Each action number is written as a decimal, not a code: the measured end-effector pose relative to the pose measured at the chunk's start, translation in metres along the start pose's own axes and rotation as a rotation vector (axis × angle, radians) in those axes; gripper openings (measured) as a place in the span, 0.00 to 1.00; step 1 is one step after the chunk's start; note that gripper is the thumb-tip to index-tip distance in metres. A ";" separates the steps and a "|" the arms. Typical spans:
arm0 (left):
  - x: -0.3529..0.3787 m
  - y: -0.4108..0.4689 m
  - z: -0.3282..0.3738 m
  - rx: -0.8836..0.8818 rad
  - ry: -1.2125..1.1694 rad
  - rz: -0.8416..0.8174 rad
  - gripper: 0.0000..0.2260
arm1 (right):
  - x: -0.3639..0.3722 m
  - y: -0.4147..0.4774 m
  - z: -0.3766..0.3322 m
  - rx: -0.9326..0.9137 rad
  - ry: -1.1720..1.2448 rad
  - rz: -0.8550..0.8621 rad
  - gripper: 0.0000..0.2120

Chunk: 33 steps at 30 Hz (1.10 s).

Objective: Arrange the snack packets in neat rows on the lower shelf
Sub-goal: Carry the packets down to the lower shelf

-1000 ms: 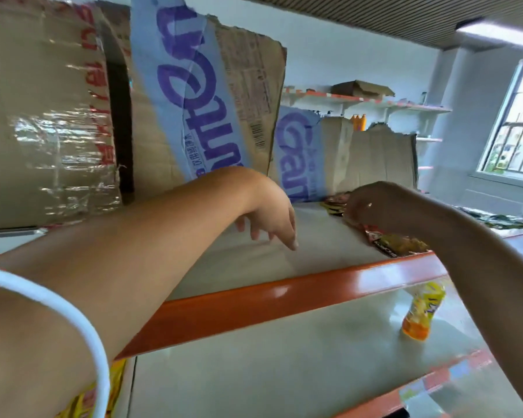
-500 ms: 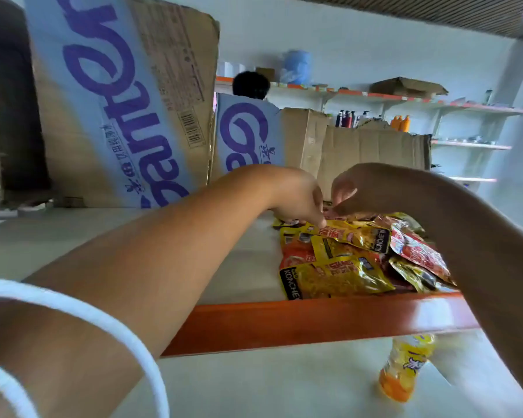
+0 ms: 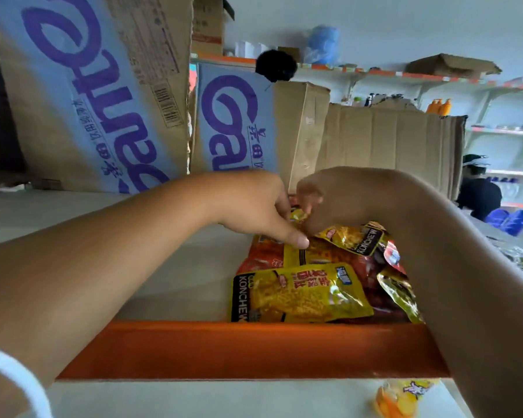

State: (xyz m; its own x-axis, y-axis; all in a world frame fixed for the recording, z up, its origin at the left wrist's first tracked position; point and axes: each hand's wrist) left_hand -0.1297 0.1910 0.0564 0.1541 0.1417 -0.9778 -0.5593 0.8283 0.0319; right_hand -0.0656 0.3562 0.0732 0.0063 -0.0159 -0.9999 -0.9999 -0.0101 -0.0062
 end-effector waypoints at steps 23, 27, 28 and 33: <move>-0.059 -0.036 -0.029 0.211 -0.205 0.433 0.08 | -0.002 0.002 0.024 0.072 0.702 0.677 0.11; -0.047 -0.039 -0.017 0.191 -0.149 -0.207 0.10 | 0.001 0.002 0.023 0.044 0.675 0.598 0.11; -0.039 -0.036 -0.012 0.153 -0.134 -0.348 0.13 | 0.001 0.002 0.023 0.034 0.670 0.586 0.10; -0.025 -0.017 -0.017 0.058 -0.264 0.017 0.20 | 0.003 0.003 0.014 0.060 0.685 0.587 0.18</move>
State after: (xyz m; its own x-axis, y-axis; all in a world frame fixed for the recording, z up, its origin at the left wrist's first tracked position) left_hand -0.1381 0.1645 0.0768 0.3567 0.2860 -0.8894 -0.5172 0.8533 0.0670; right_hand -0.0690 0.3701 0.0700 -0.5194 -0.5941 -0.6143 -0.8431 0.2391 0.4816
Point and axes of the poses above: each hand's wrist, its own y-axis towards the middle knuckle, its own x-axis out of the palm, z = x × y, and after that the axes turned 3 degrees about x, right-handed
